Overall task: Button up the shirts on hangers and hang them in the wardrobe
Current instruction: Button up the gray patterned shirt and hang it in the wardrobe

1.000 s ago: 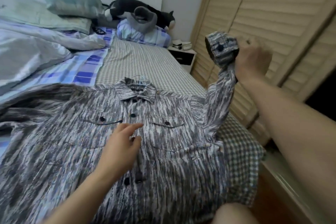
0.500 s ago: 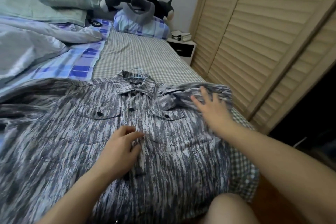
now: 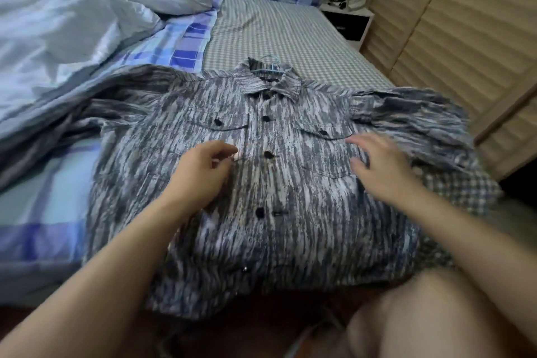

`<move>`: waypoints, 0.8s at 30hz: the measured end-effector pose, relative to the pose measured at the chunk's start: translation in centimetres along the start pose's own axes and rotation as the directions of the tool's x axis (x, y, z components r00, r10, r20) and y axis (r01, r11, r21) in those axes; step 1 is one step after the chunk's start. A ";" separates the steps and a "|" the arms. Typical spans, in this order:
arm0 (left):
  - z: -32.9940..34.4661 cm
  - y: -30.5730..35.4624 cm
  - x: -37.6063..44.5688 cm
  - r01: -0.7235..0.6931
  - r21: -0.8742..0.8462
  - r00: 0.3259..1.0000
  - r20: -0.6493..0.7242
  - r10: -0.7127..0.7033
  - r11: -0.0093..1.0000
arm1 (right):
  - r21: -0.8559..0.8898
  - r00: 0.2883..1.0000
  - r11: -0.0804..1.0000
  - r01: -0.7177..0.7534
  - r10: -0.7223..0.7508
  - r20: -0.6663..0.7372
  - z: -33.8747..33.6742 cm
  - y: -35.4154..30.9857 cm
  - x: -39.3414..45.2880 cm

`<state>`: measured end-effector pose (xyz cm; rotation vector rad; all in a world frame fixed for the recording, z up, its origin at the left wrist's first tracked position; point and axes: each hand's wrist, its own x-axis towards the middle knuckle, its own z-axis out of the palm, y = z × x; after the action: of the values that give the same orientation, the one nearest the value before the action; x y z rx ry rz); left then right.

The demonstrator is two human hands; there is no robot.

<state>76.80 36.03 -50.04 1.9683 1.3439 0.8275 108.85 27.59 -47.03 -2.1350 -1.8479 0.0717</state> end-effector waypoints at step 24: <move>4.6 0.0 -6.9 0.031 0.126 0.992 0.118 -0.046 0.992 | 0.256 0.808 0.894 -0.367 0.171 0.563 2.3 -11.0 -4.8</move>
<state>78.39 28.92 -53.99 2.0461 1.3866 0.6095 96.97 24.68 -47.10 -2.2309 -1.5800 1.0826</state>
